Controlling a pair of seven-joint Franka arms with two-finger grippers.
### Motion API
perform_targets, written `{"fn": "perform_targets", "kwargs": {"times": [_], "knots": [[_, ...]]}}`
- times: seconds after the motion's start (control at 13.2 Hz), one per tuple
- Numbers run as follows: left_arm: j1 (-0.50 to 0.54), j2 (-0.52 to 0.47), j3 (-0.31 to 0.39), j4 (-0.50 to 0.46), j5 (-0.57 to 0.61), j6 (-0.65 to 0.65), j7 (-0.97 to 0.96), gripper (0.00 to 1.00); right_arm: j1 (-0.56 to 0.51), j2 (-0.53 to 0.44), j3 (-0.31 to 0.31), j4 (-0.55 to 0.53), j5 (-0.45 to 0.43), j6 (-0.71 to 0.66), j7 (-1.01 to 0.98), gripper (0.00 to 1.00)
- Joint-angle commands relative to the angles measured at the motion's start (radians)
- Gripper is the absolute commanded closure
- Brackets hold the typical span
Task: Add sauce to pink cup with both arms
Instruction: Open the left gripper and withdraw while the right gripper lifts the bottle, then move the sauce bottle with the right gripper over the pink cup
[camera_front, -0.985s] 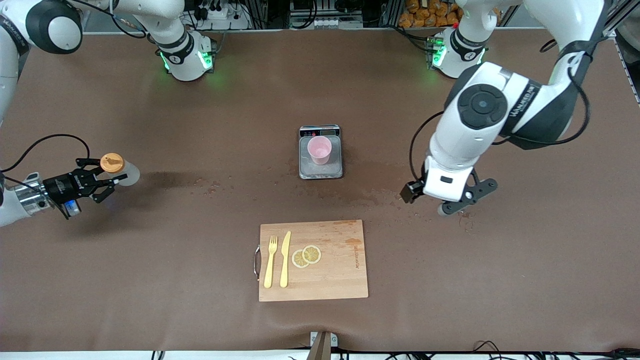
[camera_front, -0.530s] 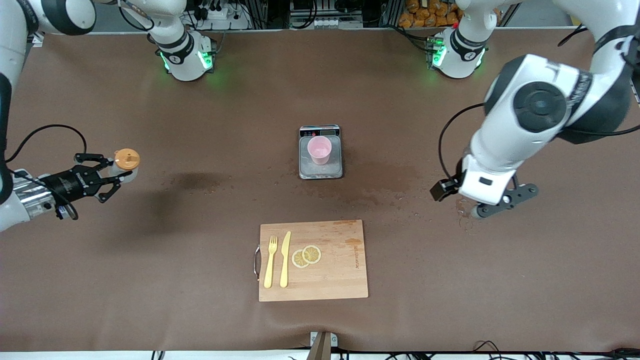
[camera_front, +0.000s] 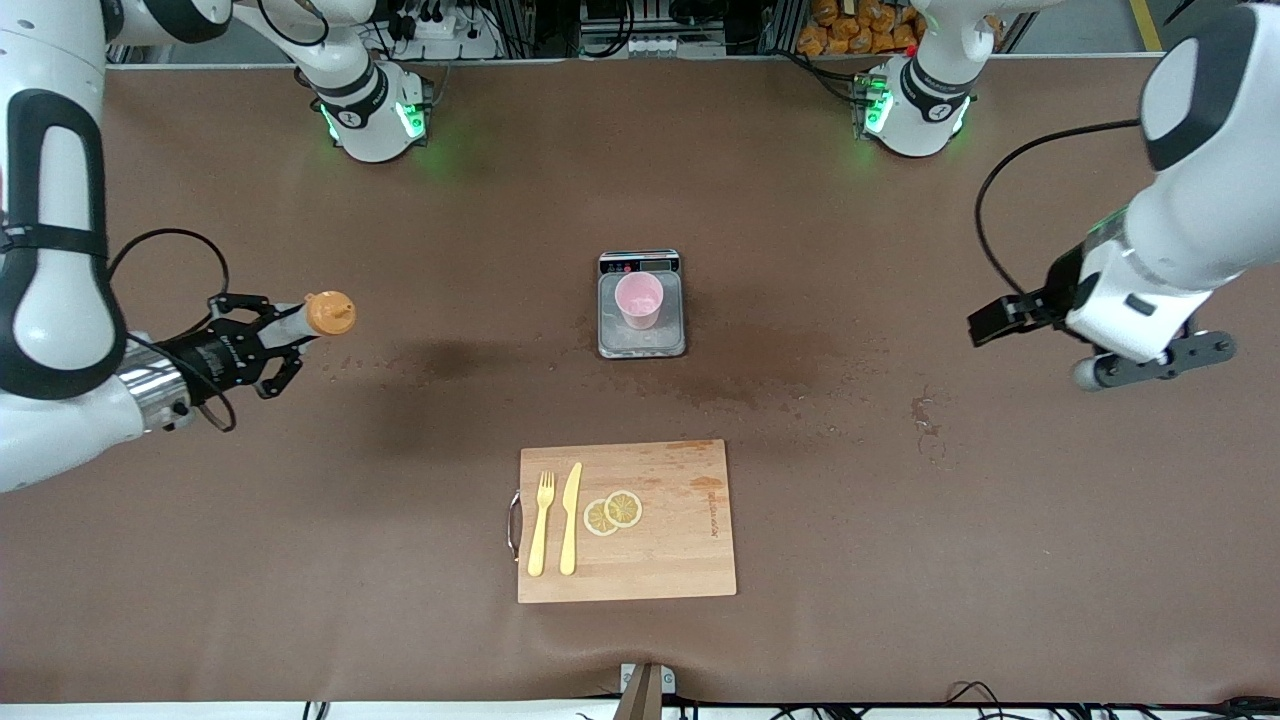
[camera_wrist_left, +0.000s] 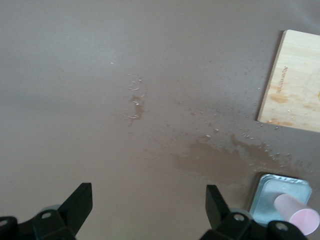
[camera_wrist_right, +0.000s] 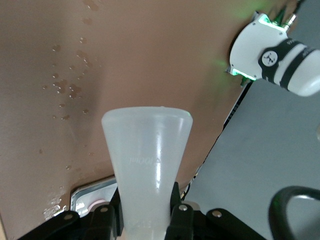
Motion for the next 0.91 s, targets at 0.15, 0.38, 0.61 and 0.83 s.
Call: {"fn": "perform_targets", "kwargs": {"times": [0.15, 0.38, 0.61, 0.83], "knots": [[-0.045, -0.117, 0.158, -0.082, -0.038, -0.021, 0.217, 0.00, 0.166, -0.029, -0.010, -0.002, -0.027, 0.020, 0.226, 0.65], [-0.032, -0.172, 0.161, -0.143, -0.036, -0.003, 0.223, 0.00, 0.239, -0.027, -0.010, 0.000, -0.059, 0.025, 0.319, 0.65], [-0.031, -0.192, 0.164, -0.163, -0.024, 0.030, 0.225, 0.00, 0.305, -0.024, -0.010, 0.029, -0.059, 0.026, 0.448, 0.65], [-0.023, -0.189, 0.167, -0.151, -0.025, 0.043, 0.222, 0.00, 0.361, -0.023, -0.012, 0.032, -0.073, 0.034, 0.562, 0.65]]}}
